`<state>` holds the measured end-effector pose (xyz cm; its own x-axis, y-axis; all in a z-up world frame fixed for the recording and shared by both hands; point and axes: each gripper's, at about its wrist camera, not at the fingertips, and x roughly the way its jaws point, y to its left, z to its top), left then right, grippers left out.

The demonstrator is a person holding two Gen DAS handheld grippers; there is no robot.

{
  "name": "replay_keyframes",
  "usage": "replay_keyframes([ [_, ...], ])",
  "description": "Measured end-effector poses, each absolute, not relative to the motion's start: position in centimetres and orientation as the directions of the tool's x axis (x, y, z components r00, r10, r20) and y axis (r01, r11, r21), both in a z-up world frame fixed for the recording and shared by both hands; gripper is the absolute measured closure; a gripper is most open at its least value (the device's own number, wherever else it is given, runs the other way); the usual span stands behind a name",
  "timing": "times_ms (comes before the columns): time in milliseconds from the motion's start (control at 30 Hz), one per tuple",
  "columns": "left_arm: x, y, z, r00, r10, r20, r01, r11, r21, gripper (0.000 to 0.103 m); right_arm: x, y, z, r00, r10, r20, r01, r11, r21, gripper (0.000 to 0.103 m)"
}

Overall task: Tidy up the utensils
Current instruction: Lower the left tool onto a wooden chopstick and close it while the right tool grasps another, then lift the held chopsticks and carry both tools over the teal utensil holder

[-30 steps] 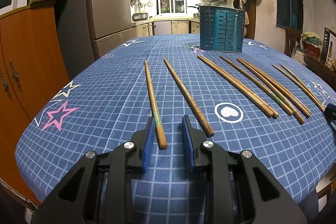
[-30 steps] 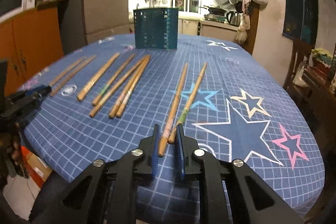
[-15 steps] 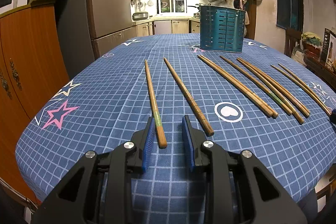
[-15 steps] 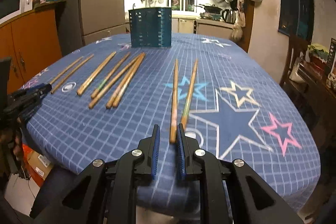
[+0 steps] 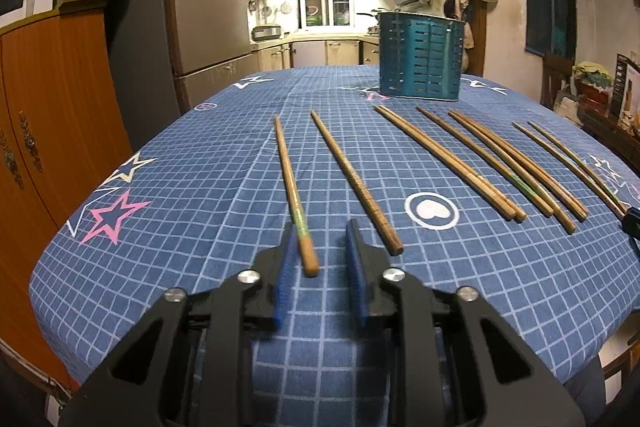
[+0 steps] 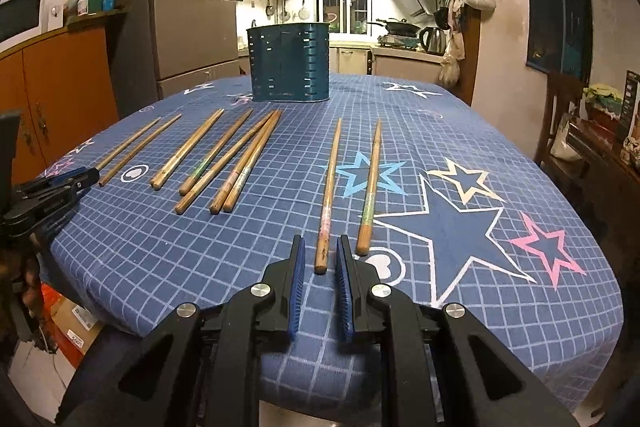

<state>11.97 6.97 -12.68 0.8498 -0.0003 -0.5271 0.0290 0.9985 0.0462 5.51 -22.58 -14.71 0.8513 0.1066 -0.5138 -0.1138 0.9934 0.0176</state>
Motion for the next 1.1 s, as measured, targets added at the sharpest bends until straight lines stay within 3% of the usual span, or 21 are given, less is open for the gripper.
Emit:
replay_keyframes([
  [67, 11.8, 6.9, -12.7, 0.853, 0.01, -0.522, 0.021, 0.998, 0.053, 0.093, 5.4, -22.4, -14.8, 0.854, 0.119, -0.506, -0.127, 0.992, 0.018, 0.094],
  [233, 11.3, 7.2, -12.6, 0.856, 0.006, -0.517, 0.012, 0.999, 0.032, 0.097, 4.3, -22.0, -14.2, 0.879, 0.125, -0.46, -0.134, 0.991, 0.012, 0.096],
  [800, 8.6, 7.3, -5.5, 0.935, -0.029, -0.354, 0.035, 0.999, 0.01, 0.098, 2.3, -23.1, -5.9, 0.962, 0.126, -0.242, -0.14, 0.989, -0.041, 0.096],
  [1100, 9.9, 7.1, -1.5, 0.96, -0.061, -0.273, 0.067, 0.998, 0.012, 0.098, 4.0, -23.4, -1.1, 0.97, 0.173, -0.171, -0.188, 0.979, -0.073, 0.096],
])
